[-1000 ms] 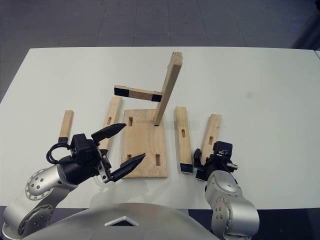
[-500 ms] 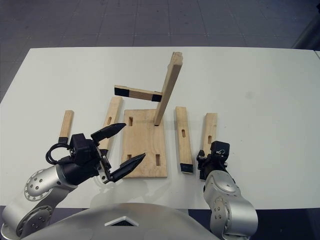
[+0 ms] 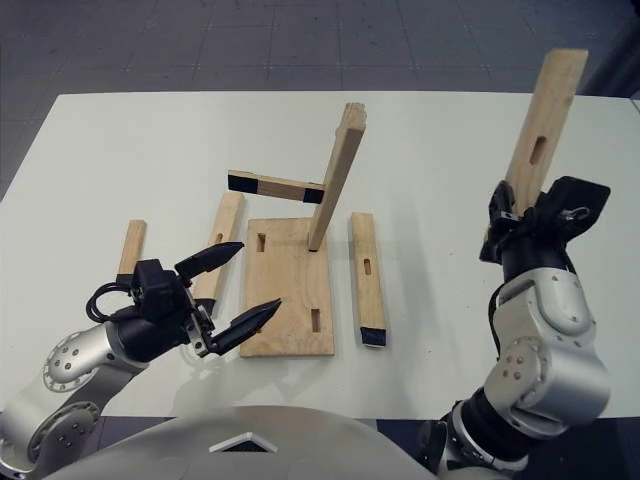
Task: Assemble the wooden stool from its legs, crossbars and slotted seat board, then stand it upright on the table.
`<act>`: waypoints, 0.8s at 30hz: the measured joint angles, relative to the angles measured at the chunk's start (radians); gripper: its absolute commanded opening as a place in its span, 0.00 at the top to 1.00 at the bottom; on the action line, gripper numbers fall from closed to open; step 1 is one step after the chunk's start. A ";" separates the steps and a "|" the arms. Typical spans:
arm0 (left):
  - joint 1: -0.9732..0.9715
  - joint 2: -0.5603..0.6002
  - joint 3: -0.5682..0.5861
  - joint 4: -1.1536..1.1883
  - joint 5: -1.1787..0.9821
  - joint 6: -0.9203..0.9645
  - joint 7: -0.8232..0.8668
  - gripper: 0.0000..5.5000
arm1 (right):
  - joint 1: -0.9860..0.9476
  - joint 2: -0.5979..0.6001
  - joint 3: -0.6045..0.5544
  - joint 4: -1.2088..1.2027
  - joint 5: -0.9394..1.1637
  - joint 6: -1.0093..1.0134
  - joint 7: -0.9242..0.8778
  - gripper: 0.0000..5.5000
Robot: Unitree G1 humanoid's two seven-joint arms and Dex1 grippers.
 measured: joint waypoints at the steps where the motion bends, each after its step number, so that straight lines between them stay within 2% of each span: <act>1: -0.008 0.007 0.009 0.009 -0.011 0.001 -0.011 0.02 | 0.005 0.006 -0.025 -0.021 0.073 -0.038 0.049 0.63; 6: -0.046 0.024 0.070 0.063 -0.121 0.009 -0.086 0.02 | 0.091 -0.027 -0.027 -0.089 0.451 -0.190 0.319 0.63; 11: -0.109 0.065 0.171 0.129 -0.365 0.062 -0.203 0.02 | 0.227 -0.165 -0.003 -0.106 0.666 -0.305 0.539 0.63; 16: -0.143 0.094 0.192 0.159 -0.509 0.122 -0.301 0.02 | 0.313 -0.261 0.178 -0.135 0.669 -0.376 0.659 0.63; 24: -0.242 0.099 0.183 0.230 -0.611 0.192 -0.442 0.02 | 0.278 -0.361 0.481 -0.107 0.514 -0.461 0.743 0.63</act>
